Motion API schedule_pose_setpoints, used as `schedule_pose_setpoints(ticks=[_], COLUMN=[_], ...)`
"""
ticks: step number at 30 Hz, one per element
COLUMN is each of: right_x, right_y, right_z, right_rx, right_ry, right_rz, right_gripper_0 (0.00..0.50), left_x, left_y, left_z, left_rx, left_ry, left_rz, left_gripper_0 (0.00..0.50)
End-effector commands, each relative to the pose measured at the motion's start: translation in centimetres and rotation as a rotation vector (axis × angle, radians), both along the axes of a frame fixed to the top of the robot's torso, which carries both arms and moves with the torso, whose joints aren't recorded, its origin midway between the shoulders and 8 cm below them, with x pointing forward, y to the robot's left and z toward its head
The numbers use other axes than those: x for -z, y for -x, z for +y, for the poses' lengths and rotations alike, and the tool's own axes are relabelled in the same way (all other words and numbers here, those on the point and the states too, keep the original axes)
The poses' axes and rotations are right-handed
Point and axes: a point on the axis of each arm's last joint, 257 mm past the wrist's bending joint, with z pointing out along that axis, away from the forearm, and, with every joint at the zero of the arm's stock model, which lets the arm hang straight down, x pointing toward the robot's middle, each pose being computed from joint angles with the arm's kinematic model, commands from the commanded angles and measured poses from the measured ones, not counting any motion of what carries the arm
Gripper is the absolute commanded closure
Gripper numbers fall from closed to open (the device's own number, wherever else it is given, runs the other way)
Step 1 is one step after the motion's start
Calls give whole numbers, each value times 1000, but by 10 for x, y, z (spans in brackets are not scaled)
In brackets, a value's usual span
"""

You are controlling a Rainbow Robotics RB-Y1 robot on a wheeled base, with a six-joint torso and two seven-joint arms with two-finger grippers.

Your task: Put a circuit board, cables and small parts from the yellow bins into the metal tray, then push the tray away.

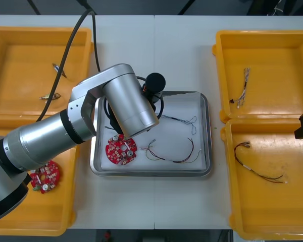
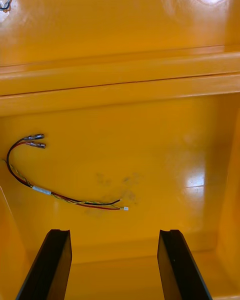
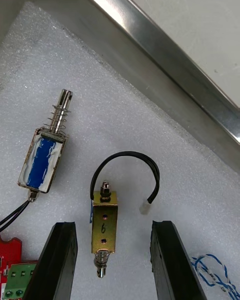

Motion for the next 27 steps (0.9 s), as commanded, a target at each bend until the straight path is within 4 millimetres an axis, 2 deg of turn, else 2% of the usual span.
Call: schedule_pose_setpoints(ticks=[1,5,11,12,16,17,19,25,27], right_x=[-10,-12,-18,-19,-25,-26,-29,-39,-41], right_y=[-2,-3,-6,-7,-9,-9,-10,-11,-13], right_z=[0,1,8,11,20,22,29,54,63], right_rx=[33,29,7,0,-28,-33,-53,-135,-164], right_ry=[-12,-13,-25,-30,-49,-53,-69,-107,-104], right_rz=[-42,-46,-55,-58,-63,-63,-64,-60,-60], right_gripper_0=[0,0,0,0,0,0,0,0,0], left_x=[-12,-33,-94,-110,-155,-161,-178,-198,-201], left_y=[2,7,29,34,50,51,59,72,72], left_z=[-13,-4,26,34,67,72,96,155,167], left_rx=[-9,8,47,53,71,78,106,188,218], left_ry=[39,21,36,41,46,45,18,-101,-120], left_rz=[-25,-1,50,55,80,79,85,122,128], left_gripper_0=[65,63,17,0,0,0,0,0,0])
